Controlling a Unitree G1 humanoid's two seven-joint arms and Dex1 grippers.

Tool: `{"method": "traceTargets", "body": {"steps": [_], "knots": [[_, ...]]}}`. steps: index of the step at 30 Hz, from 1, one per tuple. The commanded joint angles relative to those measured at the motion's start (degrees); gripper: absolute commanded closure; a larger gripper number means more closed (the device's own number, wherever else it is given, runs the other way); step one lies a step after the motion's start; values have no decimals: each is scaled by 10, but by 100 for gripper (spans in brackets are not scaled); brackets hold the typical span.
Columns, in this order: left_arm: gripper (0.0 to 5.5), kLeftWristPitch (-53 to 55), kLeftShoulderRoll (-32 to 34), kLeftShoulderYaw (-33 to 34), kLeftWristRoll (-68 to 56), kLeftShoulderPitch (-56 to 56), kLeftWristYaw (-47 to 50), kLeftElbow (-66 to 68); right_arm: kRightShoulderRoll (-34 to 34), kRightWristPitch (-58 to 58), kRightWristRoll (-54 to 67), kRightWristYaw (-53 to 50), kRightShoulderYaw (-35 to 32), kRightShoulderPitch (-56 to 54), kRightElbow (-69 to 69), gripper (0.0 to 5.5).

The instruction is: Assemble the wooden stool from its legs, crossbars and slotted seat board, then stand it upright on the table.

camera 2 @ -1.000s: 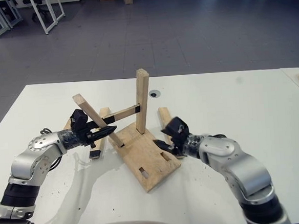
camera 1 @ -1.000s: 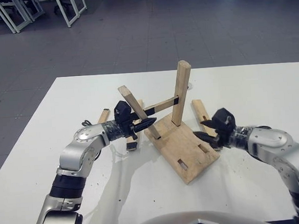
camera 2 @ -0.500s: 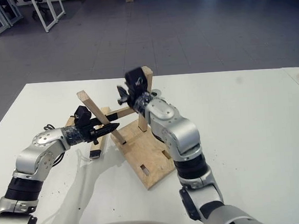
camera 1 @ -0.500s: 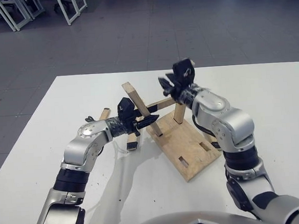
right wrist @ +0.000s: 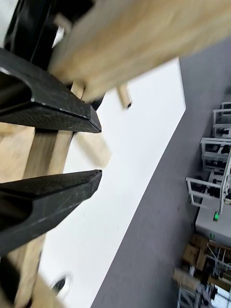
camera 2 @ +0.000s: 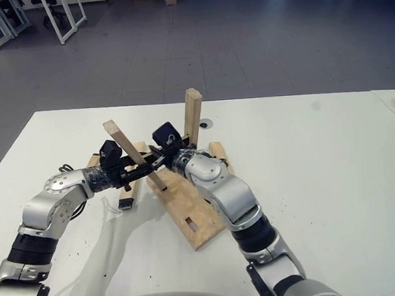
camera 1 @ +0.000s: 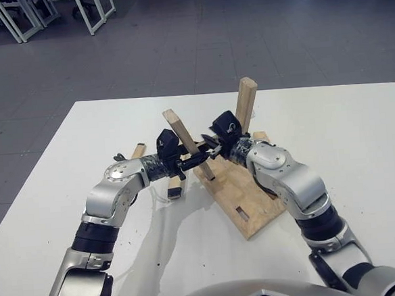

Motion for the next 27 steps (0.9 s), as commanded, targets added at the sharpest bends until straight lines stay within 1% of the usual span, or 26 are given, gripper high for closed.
{"method": "traceTargets", "body": {"steps": [1, 2, 3, 5, 7, 8, 9, 11, 14, 16, 17, 18, 20, 21, 23, 27], "knots": [[345, 29, -2, -42, 66, 32, 13, 56, -10, 60, 118, 55, -115, -2, -105, 411], [345, 27, -3, -45, 66, 32, 7, 62, -62, 95, 151, 93, -141, 17, -134, 411], [345, 24, -2, -47, 65, 31, 0, 68, -131, 120, 169, 135, -165, 41, -146, 411], [345, 20, -1, -49, 64, 28, -10, 77, -243, 145, 183, 194, -196, 74, -145, 411], [345, 17, 1, -49, 63, 20, -20, 87, -332, 133, 160, 233, -196, 86, -106, 411], [345, 16, 3, -48, 63, 16, -24, 92, -353, 106, 118, 215, -187, 76, -61, 411], [345, 14, 3, -46, 63, 13, -27, 97, -355, 83, 77, 178, -182, 59, -14, 411], [345, 9, 1, -47, 65, 4, -31, 108, -306, 36, 18, 85, -193, 12, 93, 411], [345, 5, -4, -52, 68, -8, -38, 117, -234, -39, -40, -7, -187, -46, 239, 411], [345, 4, -7, -57, 69, -17, -42, 122, -184, -84, -65, -45, -177, -86, 329, 411], [345, 4, -9, -59, 70, -20, -44, 124, -160, -101, -70, -46, -166, -100, 355, 411], [345, 4, -11, -60, 71, -22, -45, 123, -129, -120, -53, 2, -138, -107, 348, 411], [345, 2, -15, -66, 75, -32, -53, 130, -97, -110, 38, 150, -67, -81, 224, 411], [345, 1, -15, -69, 76, -35, -58, 132, -95, -88, 77, 198, -40, -63, 155, 411], [345, -7, -16, -79, 80, -43, -82, 135, -100, -63, 108, 231, -12, -31, 69, 411], [345, -21, -34, -93, 74, -70, -125, 143, -106, -45, 84, 214, -9, -10, 43, 411]]}}
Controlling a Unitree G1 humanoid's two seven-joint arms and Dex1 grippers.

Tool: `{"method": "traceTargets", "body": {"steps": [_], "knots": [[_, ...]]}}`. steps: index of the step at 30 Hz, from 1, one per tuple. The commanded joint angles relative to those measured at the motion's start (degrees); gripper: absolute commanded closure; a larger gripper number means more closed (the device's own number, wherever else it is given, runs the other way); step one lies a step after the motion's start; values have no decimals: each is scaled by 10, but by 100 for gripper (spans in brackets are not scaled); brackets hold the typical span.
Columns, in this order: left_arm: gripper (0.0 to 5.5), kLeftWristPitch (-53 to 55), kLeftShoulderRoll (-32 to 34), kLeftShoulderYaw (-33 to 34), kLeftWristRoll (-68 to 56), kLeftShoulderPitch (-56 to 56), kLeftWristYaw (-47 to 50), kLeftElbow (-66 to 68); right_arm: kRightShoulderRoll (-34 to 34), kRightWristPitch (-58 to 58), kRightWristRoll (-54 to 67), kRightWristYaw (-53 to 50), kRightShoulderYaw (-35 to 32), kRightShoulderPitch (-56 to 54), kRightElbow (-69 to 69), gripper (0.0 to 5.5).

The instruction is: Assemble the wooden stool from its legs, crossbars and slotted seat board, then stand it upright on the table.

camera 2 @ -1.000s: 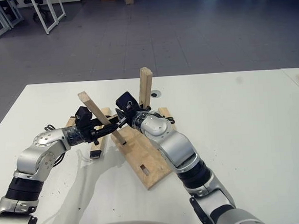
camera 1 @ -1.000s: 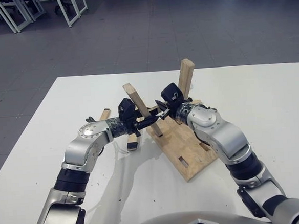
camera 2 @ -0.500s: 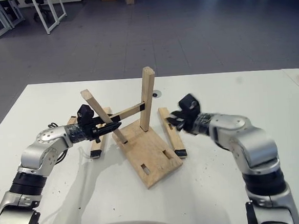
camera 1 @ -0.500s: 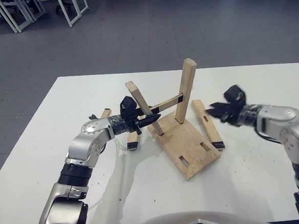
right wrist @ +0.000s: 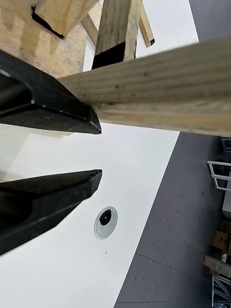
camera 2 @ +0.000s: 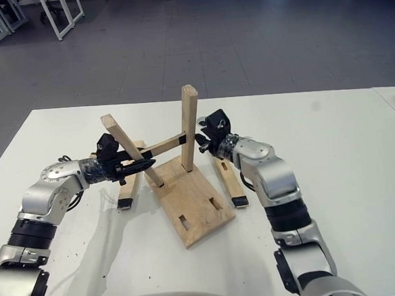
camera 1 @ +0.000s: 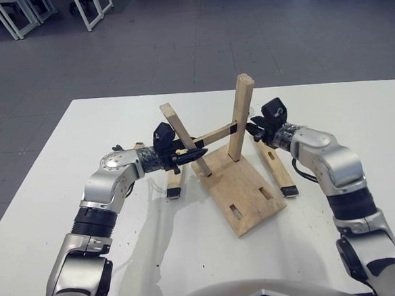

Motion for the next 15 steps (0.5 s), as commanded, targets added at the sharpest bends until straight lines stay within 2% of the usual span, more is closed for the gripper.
{"method": "traceTargets", "body": {"steps": [1, 3, 5, 9, 12, 14, 15], "knots": [[345, 16, -40, -88, 63, -5, -44, 37, 49, 17, 73, 95, 89, -1, -85, 411], [345, 3, -33, -81, 50, -12, -94, 48, -3, 16, 52, 103, 69, 15, -87, 411], [345, -16, -26, -71, 42, -23, -143, 72, -88, 16, 56, 150, 36, 42, -103, 411], [345, -61, -38, -65, 65, -66, -184, 146, -271, 28, 105, 324, -4, 101, -163, 411], [345, -83, -54, -72, 86, -94, -203, 181, -367, 8, 120, 424, 8, 151, -196, 411], [345, -88, -61, -77, 96, -105, -208, 192, -396, -12, 114, 454, 25, 179, -209, 411], [345, -86, -64, -77, 97, -107, -210, 193, -384, -19, 108, 449, 40, 180, -210, 411]]}}
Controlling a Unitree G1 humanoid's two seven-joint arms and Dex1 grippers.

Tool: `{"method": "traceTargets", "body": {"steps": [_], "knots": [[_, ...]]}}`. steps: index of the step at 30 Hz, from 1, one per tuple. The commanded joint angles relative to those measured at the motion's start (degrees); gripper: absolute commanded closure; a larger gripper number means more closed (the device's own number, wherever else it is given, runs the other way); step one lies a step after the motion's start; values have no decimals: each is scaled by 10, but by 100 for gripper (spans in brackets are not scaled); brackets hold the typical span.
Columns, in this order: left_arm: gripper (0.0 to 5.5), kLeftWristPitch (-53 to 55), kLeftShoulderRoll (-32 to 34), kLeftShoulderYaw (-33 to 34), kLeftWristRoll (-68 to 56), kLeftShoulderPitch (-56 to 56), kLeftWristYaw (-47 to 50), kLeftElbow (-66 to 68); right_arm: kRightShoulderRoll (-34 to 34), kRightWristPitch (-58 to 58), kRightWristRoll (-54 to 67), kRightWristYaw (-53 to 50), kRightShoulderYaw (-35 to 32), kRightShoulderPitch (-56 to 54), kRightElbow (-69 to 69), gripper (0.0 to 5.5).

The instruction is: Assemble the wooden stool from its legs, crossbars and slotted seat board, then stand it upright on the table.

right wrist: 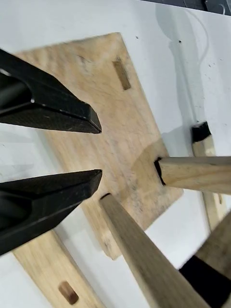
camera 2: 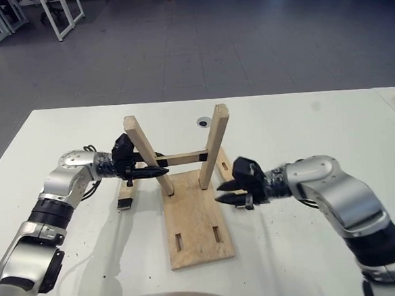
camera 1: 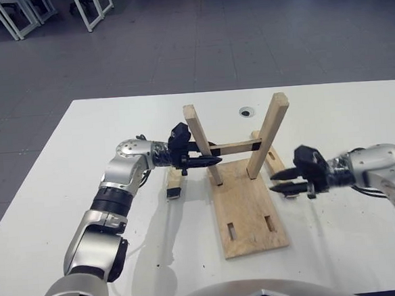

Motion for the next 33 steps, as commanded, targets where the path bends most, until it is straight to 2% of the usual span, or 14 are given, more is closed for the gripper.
{"method": "traceTargets", "body": {"steps": [1, 4, 7, 17, 19, 24, 28, 31, 33], "knots": [[345, 6, -12, -27, 51, 2, -11, 23, 15, -36, -23, 3, 52, 18, -8, 411], [345, -14, -18, -29, 64, -8, -14, 35, 99, -70, -71, -43, 118, -10, 40, 362], [345, -22, -24, -31, 74, -18, -19, 45, 137, -123, -114, -64, 143, -33, 76, 301], [345, -58, -35, -26, 96, -32, -6, 66, 85, -240, -211, -49, 180, 38, 157, 301], [283, -58, -35, -21, 100, -41, -4, 74, 92, -244, -215, -58, 181, 44, 160, 297], [192, -60, -33, -7, 113, -51, -13, 85, 102, -242, -218, -72, 181, 46, 162, 297], [134, -55, 6, -22, 134, -60, -75, 77, 105, -240, -220, -81, 179, 49, 165, 297], [134, 6, 75, -77, 132, -75, -153, 57, 113, -241, -224, -94, 177, 50, 170, 297], [134, 3, 96, -82, 153, -96, -161, 75, 120, -240, -226, -103, 178, 49, 174, 297]]}}
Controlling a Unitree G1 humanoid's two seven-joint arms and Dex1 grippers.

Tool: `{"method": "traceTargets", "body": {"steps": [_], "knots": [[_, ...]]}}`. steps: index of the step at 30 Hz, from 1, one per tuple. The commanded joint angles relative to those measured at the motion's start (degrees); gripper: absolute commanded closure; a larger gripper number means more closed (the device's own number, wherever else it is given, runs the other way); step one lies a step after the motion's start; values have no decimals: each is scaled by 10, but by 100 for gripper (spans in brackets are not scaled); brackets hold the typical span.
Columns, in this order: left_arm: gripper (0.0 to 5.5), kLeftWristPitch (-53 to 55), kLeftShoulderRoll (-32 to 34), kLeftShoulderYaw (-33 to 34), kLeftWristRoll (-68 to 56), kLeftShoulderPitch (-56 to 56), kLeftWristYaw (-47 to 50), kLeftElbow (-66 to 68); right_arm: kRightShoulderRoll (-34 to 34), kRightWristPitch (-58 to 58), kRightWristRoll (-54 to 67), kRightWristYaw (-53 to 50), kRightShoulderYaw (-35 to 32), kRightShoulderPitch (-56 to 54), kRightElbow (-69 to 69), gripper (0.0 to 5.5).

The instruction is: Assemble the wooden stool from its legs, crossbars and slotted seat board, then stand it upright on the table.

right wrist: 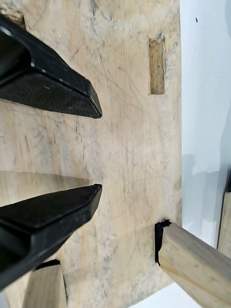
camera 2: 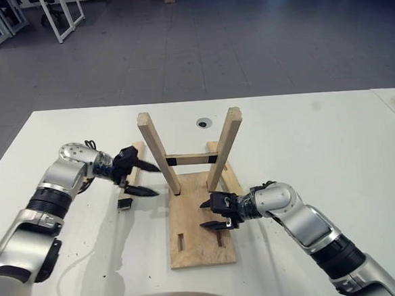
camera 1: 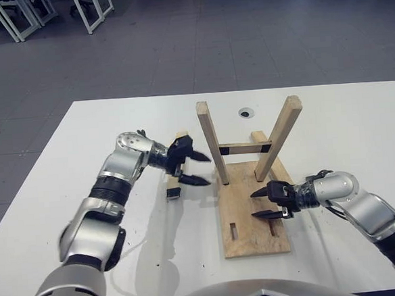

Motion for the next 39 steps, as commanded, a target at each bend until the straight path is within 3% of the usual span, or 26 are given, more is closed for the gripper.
{"method": "traceTargets", "body": {"steps": [1, 5, 8, 10, 13, 17, 22, 27, 30, 34, 36, 39], "knots": [[134, 7, 49, -6, 39, -58, -2, 20, 7, 24, -59, -36, 25, 22, 48, 297], [186, 92, 41, 115, 37, -134, 218, 39, 29, 26, -66, -71, 19, 17, 64, 297], [208, 251, -28, 271, -24, -139, 456, -109, 42, 24, -69, -95, 14, 22, 72, 297], [208, 341, -83, 332, -72, -137, 547, -213, 44, 20, -69, -101, 14, 24, 76, 297], [208, 494, -178, 375, -137, -152, 648, -349, 47, 16, -69, -108, 14, 23, 84, 297], [208, 657, -248, 388, -205, -153, 692, -424, 53, 13, -70, -117, 16, 23, 90, 297], [208, 661, -273, 389, -209, -131, 733, -426, 60, 12, -70, -125, 17, 20, 93, 297], [208, 518, -301, 501, -297, -266, 771, -427, 60, 14, -70, -129, 9, 17, 95, 297], [208, 559, -290, 461, -297, -208, 790, -431, 56, 14, -70, -129, 9, 24, 89, 297], [208, 583, -296, 271, -243, 107, 790, -463, 52, 17, -68, -127, 6, 25, 82, 297], [208, 575, -293, 209, -231, 210, 790, -483, 50, 19, -67, -124, 3, 20, 79, 297], [208, 556, -288, 201, -239, 203, 788, -497, 45, 22, -67, -124, -1, 28, 70, 297]]}}
